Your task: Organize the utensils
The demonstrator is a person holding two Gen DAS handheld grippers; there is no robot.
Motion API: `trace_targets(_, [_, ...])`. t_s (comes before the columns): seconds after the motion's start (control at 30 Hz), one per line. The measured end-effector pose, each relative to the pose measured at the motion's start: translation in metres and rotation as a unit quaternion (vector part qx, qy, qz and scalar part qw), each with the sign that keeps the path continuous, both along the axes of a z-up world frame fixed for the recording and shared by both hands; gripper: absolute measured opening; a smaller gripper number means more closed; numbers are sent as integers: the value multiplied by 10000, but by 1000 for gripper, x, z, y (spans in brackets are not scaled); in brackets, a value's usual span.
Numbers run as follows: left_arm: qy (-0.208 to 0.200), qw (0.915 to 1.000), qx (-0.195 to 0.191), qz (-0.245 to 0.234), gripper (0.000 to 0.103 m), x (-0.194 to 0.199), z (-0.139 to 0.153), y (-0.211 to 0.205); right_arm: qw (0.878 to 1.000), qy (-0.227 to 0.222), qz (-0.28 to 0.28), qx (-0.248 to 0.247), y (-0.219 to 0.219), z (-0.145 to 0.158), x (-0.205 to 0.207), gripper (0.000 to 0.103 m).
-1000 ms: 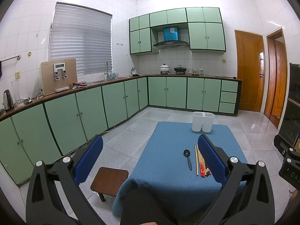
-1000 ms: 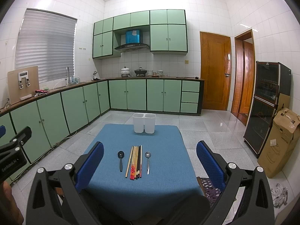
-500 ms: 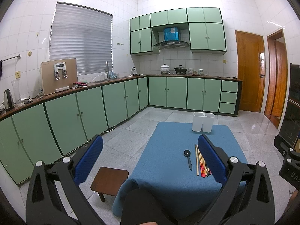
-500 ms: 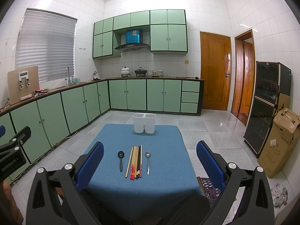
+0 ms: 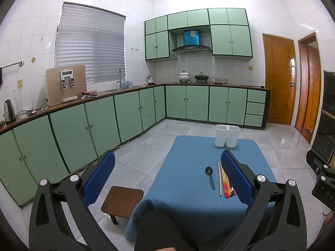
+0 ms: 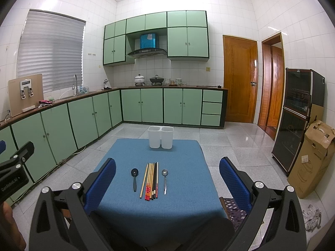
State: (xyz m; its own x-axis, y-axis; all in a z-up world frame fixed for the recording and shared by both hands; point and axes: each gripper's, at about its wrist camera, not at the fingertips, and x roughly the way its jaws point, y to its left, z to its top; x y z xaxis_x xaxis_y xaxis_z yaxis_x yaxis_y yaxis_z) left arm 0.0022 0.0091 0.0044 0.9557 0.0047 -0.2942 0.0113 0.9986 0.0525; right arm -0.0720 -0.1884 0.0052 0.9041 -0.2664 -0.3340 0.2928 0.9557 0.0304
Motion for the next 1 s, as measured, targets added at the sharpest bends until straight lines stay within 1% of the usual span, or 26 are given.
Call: trace_targets(1.0, [6, 10000, -4, -6, 98, 0, 0, 0, 10000, -6, -16, 0, 2, 1, 1, 97])
